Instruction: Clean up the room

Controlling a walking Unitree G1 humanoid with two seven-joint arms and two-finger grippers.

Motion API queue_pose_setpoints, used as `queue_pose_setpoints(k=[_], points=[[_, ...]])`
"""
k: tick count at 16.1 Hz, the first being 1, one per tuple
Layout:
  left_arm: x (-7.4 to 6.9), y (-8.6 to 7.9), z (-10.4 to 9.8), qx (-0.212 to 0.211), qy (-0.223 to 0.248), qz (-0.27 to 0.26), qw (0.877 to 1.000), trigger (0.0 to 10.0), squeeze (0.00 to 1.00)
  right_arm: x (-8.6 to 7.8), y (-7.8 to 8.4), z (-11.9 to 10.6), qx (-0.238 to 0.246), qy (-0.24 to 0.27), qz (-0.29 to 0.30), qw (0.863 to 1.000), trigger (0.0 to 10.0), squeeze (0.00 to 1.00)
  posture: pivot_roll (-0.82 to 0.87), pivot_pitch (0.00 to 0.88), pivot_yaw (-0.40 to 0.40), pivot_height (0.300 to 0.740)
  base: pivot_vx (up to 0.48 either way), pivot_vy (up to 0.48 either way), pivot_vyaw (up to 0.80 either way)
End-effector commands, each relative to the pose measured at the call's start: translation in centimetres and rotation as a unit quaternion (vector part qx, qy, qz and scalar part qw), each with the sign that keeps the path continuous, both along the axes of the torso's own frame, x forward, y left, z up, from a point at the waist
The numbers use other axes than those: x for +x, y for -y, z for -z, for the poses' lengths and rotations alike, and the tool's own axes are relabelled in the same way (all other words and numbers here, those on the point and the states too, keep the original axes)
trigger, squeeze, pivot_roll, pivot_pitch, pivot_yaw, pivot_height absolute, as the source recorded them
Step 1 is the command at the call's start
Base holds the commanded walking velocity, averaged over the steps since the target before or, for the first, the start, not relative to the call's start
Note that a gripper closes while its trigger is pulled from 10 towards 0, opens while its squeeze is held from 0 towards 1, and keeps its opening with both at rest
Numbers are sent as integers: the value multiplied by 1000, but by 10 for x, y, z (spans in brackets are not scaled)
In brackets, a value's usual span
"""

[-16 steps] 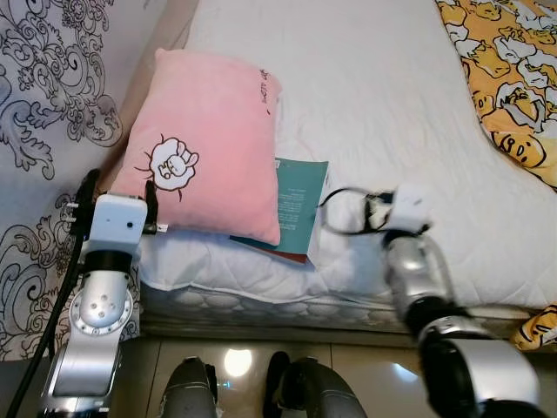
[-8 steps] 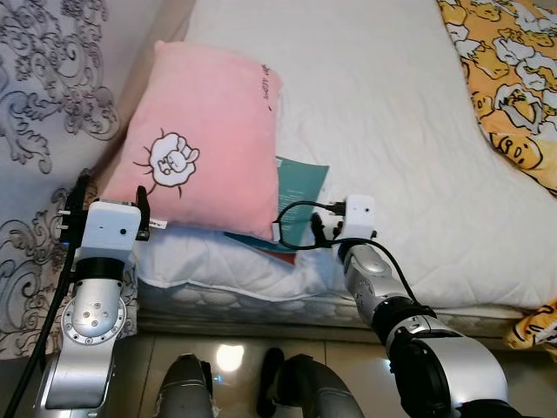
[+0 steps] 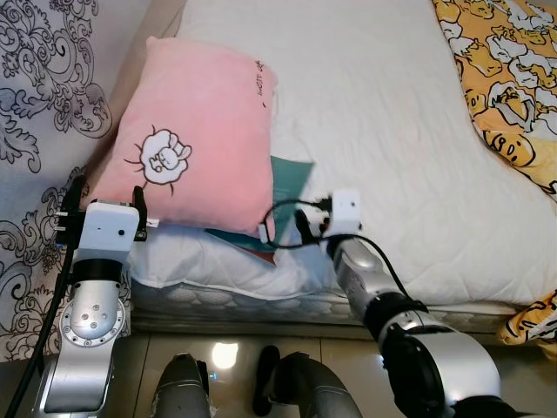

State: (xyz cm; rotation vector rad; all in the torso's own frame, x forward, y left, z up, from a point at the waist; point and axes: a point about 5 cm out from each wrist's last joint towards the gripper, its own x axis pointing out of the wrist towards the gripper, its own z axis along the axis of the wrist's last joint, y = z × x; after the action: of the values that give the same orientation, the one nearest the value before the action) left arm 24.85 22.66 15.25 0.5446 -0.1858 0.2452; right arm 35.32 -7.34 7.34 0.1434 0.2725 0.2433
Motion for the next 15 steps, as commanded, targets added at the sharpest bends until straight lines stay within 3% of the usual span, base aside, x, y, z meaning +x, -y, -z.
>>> queue_pose_setpoints(k=[1,6,9,11,12,15], points=[[-1,4,-3,-1,7,2,1000,10000,0,3,-2,-7,-1,23,-11,1000,10000,0,339,265,-221,716,0,0,0],[-1,4,-4,-3,9,0,1000,10000,0,6,-17,-19,7,40,-30,999,10000,0,353,266,-224,716,0,0,0],[-3,2,-5,-1,9,-3,1000,10000,0,5,-21,-15,67,4,-12,998,10000,0,360,269,-225,716,0,0,0],[-3,1,-7,4,10,-3,1000,10000,0,5,-25,-12,196,-61,23,978,10000,0,369,271,-222,716,0,0,0],[-3,1,-8,10,11,-2,1000,10000,0,1,-30,-6,258,-106,32,960,10000,0,369,270,-223,716,0,0,0],[-3,2,-9,15,11,0,1000,10000,0,-6,-34,5,308,-156,38,938,10000,0,374,267,-226,716,0,0,0]])
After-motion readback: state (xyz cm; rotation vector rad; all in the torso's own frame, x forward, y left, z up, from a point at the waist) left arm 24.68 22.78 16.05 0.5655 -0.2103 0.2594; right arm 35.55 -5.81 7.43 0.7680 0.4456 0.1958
